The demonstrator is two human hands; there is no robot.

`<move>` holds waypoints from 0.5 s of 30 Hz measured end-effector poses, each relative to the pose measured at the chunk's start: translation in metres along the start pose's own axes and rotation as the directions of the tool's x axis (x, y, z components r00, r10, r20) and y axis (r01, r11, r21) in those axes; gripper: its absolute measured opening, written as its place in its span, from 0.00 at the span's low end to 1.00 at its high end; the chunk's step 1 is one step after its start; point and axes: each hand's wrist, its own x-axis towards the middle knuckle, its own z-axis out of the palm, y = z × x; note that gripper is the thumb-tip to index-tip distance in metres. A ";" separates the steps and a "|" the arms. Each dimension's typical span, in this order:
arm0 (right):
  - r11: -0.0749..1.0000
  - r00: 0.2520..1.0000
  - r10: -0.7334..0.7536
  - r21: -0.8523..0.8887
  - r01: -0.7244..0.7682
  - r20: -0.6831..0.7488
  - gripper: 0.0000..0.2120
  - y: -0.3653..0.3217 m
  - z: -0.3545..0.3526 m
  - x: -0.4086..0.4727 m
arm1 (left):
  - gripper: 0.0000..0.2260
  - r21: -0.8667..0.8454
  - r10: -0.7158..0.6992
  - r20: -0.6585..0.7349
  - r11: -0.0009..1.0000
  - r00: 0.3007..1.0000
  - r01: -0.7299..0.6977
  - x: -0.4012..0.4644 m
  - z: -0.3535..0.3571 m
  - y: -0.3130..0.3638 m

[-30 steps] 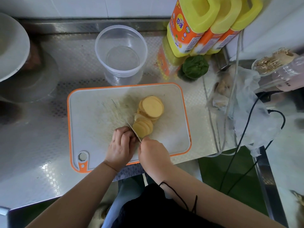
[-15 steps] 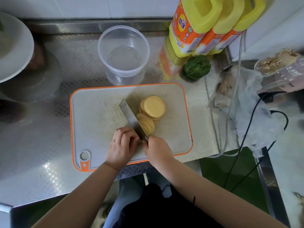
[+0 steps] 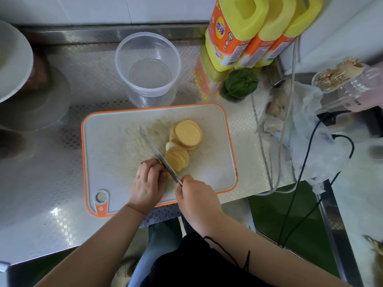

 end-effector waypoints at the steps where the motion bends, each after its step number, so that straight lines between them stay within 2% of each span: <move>1: 1.000 1.000 -0.001 -0.003 0.001 -0.002 0.11 0.000 0.000 -0.001 | 0.03 0.001 0.004 0.002 1.000 1.000 -0.004 0.000 0.000 0.000; 15: 0.998 0.998 0.063 0.007 -0.063 0.028 0.11 -0.006 0.008 0.013 | 0.04 -0.015 -0.016 0.009 1.000 1.000 0.016 0.000 0.003 -0.001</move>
